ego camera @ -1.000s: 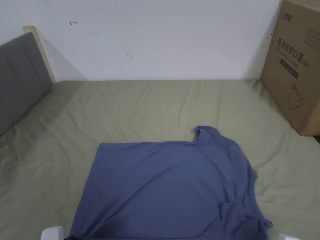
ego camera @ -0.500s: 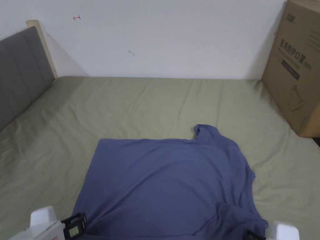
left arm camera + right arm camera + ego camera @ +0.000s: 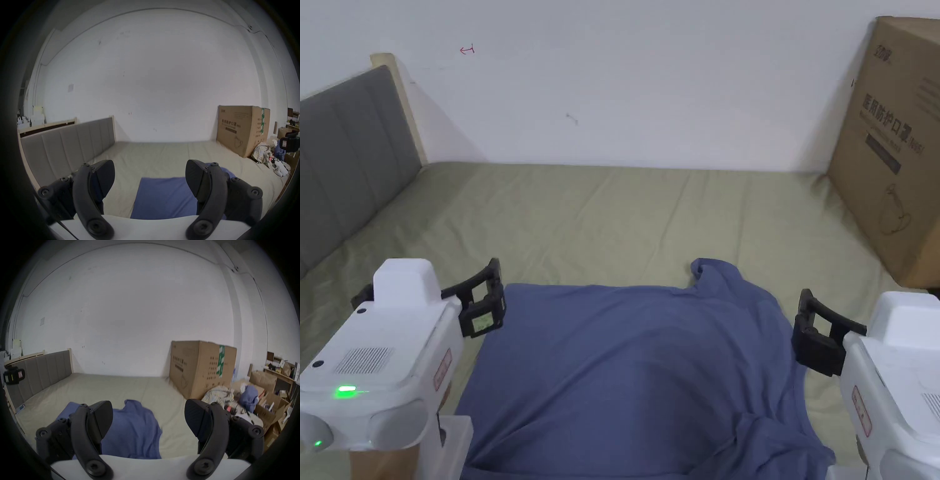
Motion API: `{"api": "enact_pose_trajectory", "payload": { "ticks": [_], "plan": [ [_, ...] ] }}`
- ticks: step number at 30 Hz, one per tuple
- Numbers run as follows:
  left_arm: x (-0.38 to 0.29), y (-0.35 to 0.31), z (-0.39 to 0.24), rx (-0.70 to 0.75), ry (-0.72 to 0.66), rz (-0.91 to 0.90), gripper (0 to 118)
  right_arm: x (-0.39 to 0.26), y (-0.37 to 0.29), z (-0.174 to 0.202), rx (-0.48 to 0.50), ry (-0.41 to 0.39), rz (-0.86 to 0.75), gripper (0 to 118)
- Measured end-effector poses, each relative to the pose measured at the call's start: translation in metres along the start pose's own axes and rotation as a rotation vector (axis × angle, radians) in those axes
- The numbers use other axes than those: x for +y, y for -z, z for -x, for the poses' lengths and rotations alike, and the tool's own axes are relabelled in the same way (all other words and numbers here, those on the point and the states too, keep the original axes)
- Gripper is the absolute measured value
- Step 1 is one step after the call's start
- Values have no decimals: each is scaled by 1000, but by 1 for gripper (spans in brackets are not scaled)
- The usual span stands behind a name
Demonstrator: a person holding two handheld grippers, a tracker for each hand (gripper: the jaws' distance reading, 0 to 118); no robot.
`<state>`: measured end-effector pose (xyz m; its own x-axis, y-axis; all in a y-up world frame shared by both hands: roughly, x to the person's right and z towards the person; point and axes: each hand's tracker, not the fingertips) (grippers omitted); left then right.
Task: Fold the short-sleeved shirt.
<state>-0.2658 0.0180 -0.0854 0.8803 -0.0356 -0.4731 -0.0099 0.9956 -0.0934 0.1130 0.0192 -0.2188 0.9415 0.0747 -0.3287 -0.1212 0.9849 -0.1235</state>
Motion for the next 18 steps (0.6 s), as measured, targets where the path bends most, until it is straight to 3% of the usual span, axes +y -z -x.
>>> {"api": "enact_pose_trajectory", "payload": {
  "ticks": [2, 4, 6, 7, 8, 9, 18],
  "plan": [
    [3, 2, -6, -2, 8, -16, 90, 2, 0, 2, -4, -2, -7, 93],
    [2, 1, -8, -6, 4, -29, 76, 3, -2, 4, -19, -5, -14, 88],
    [-1, 1, -9, -17, 0, -33, 38, 3, -3, 4, -22, -5, -30, 65],
    [-4, 1, -10, -29, 1, -26, 19, 3, -4, 5, -26, -6, -32, 47],
    [-7, 2, -9, -56, -6, -17, 1, 2, -4, 5, -30, -15, -39, 13],
    [-9, 1, -8, -75, -17, -13, 0, 1, -4, 7, -37, -14, -40, 0],
    [-43, 12, 14, -71, 1, 198, 0, -6, -3, 8, -9, 7, -27, 0]
  ]
}}
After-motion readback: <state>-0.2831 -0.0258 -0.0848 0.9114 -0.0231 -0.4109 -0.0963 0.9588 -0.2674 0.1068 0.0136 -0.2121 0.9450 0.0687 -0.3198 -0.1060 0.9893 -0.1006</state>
